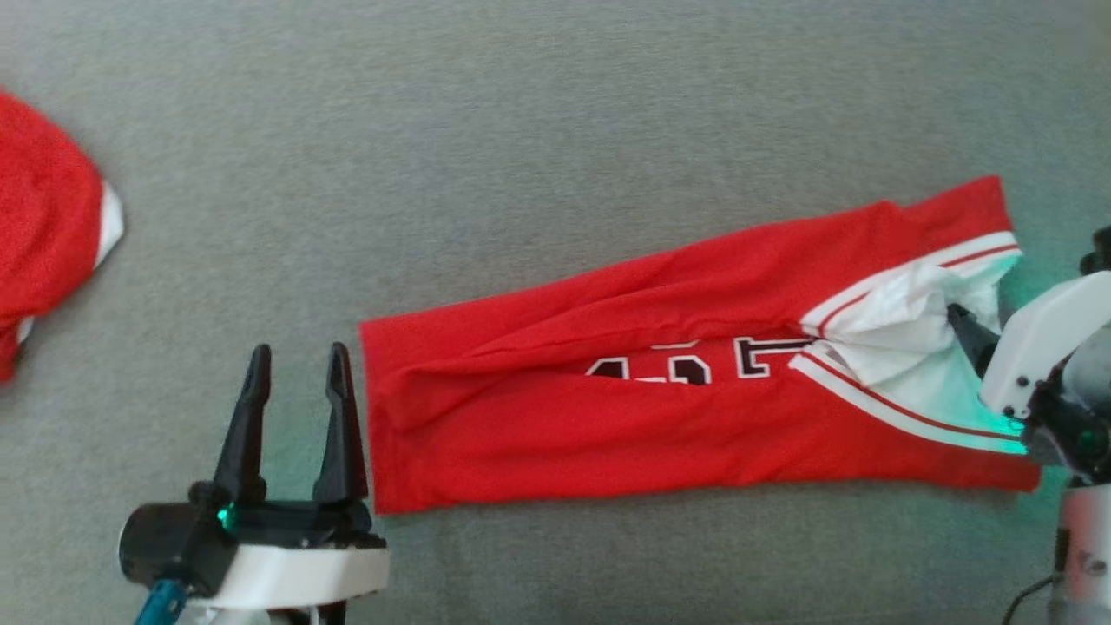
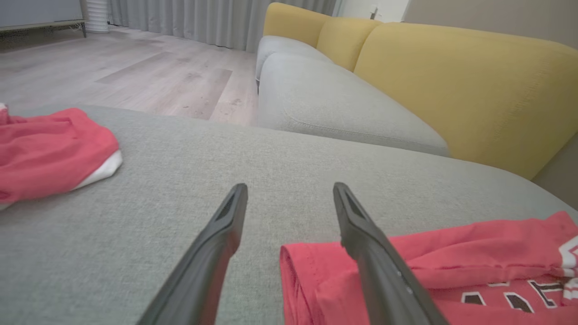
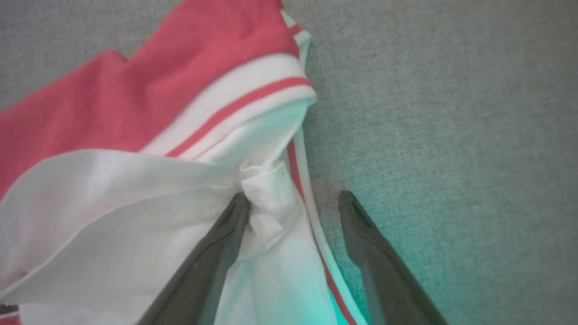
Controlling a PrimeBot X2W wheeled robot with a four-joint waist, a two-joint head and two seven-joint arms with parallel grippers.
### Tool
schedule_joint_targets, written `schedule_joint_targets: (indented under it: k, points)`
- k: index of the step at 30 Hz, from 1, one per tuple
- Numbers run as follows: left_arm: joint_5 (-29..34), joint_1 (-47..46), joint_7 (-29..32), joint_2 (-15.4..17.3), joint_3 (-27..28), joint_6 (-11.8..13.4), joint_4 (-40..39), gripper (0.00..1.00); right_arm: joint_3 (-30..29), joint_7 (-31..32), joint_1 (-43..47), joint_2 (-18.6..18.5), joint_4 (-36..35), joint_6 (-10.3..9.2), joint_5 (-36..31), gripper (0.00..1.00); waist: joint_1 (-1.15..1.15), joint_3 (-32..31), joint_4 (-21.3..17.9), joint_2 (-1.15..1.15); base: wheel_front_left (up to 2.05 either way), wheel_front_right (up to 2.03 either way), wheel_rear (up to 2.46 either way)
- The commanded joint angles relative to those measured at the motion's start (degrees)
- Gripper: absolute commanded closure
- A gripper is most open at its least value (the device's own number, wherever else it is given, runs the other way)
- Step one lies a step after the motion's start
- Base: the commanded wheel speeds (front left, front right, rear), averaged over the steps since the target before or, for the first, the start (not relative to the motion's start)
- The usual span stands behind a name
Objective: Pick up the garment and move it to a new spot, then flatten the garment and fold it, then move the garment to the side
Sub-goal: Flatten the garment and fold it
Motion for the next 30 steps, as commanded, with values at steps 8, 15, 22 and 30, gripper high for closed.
schedule_joint_targets:
  k: [8,15,22,30]
  points:
    - [5.58,0.84,-0.30,-7.62,9.95,-7.46,4.15,0.00,3.09,4.19,0.41,1.27,1.66,0.43,6.29,1.00,0.00,-1.93,3.36,0.00,0.00,0.00,0.00]
    - [9.65,3.70,-0.30,-12.15,16.17,-12.69,9.13,0.00,-7.31,1.59,-1.38,0.65,0.06,0.43,8.51,1.00,0.00,-5.81,3.08,0.00,0.00,0.00,0.00]
    - [12.52,6.55,-0.30,-15.34,20.60,-16.11,11.62,0.00,-22.55,1.75,-3.81,-5.11,0.21,0.43,5.09,1.00,0.00,-9.43,3.73,0.00,0.00,0.00,0.00]
    - [15.00,9.60,-0.30,-16.94,24.19,-18.33,13.72,0.00,-12.84,13.02,-1.86,-0.35,-12.94,0.43,11.74,1.00,0.00,-12.78,3.67,0.00,0.00,0.00,0.00]
